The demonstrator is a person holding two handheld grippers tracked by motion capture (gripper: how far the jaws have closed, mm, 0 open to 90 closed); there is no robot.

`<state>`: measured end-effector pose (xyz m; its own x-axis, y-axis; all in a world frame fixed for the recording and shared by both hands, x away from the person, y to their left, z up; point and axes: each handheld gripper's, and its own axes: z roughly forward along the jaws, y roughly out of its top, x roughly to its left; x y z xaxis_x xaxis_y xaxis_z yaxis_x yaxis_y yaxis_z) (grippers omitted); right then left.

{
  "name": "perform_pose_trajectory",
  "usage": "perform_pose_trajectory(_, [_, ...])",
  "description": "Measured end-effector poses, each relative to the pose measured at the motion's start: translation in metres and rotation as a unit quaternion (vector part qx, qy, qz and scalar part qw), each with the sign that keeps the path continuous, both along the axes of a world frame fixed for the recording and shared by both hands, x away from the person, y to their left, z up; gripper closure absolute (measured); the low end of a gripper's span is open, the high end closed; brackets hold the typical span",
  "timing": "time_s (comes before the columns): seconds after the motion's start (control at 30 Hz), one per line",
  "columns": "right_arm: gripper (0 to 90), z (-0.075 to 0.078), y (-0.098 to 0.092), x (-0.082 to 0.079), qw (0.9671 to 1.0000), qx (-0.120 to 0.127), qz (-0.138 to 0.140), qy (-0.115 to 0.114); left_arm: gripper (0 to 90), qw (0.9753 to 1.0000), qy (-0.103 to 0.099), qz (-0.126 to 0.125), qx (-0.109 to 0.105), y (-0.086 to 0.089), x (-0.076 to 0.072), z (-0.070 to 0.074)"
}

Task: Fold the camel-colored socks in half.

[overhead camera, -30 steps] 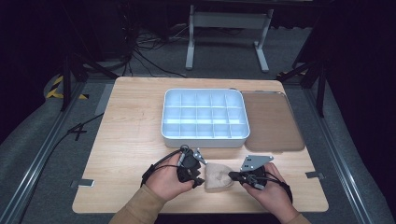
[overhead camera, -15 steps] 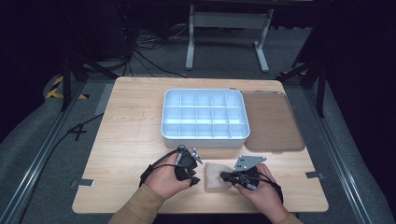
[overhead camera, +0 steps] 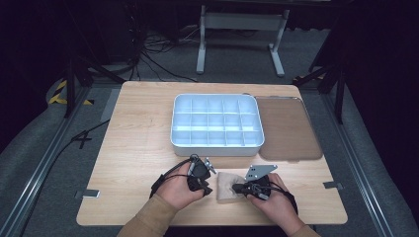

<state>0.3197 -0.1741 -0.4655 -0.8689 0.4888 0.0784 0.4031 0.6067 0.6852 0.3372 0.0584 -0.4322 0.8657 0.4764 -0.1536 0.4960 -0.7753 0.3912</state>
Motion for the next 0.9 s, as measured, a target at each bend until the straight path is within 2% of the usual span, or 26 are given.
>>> perform_pose_trajectory(0.23, [89.0, -0.001, -0.001, -0.001, 1.0000, 0.003, -0.001, -0.001, 81.3, 0.9999, -0.016, 0.000, 0.005, -0.008, 0.001, -0.002])
perform_pose_trajectory(0.37, [89.0, -0.001, -0.001, -0.001, 1.0000, 0.001, 0.003, -0.006, 84.6, 0.9999, -0.010, -0.004, 0.006, -0.013, 0.003, -0.006])
perform_pose_trajectory(0.53, [89.2, -0.001, -0.002, -0.001, 1.0000, 0.002, 0.005, -0.008, 86.1, 0.9999, -0.012, -0.002, 0.011, -0.017, 0.004, -0.009])
perform_pose_trajectory(0.9, [89.2, -0.003, -0.004, -0.002, 0.9999, 0.010, 0.002, -0.006, 87.0, 0.9992, -0.018, -0.014, 0.033, -0.026, 0.004, -0.014])
